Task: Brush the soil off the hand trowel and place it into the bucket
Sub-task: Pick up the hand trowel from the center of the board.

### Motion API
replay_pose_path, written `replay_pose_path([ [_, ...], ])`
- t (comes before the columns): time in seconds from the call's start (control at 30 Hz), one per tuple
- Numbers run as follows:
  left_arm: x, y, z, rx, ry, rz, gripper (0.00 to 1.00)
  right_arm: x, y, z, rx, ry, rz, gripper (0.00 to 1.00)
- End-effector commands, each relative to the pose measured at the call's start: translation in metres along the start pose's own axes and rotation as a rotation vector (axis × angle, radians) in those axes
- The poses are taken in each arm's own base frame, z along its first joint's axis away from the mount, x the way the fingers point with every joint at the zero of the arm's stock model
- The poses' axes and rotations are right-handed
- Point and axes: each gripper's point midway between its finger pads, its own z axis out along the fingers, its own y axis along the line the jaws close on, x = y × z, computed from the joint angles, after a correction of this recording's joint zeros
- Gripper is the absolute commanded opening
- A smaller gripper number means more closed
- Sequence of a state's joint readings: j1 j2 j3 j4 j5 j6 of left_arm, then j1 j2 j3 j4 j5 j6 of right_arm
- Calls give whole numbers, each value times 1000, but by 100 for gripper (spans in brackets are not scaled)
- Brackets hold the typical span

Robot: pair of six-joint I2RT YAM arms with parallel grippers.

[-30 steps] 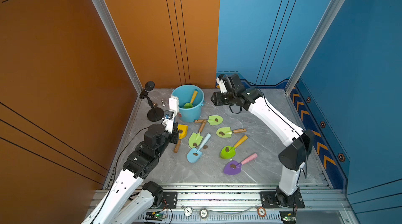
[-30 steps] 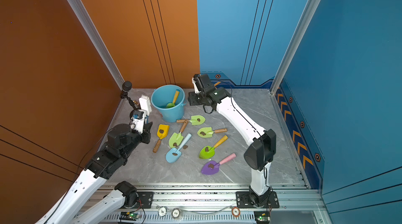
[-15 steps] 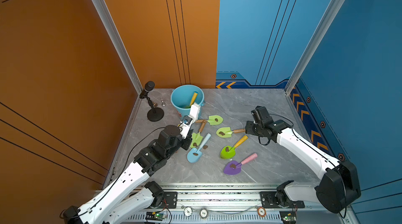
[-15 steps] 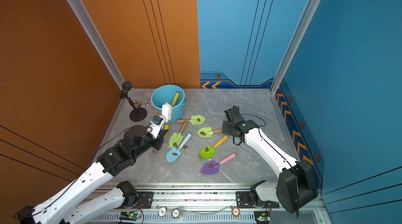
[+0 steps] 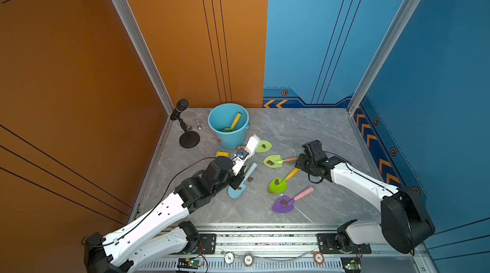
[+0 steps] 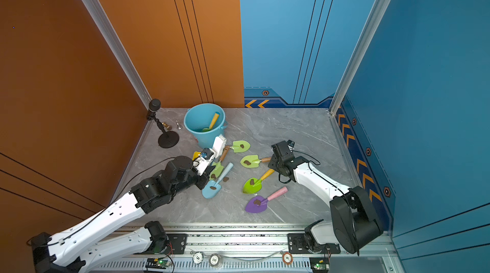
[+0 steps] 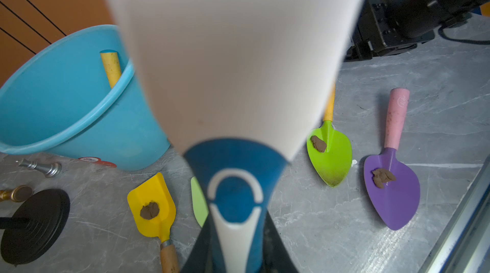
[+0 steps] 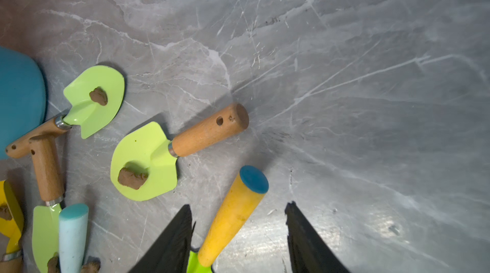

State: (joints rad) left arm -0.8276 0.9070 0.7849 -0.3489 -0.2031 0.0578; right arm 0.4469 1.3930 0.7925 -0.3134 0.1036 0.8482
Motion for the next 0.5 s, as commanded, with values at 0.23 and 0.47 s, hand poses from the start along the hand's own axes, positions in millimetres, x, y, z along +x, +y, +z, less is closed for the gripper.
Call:
replay_pose_path([
  [0.23, 2, -4, 2, -10, 4, 41, 0, 16, -2, 28, 23, -4, 131, 50],
  [0.47, 2, -3, 1, -14, 1, 45, 0, 17, -8, 36, 52, -23, 153, 44],
])
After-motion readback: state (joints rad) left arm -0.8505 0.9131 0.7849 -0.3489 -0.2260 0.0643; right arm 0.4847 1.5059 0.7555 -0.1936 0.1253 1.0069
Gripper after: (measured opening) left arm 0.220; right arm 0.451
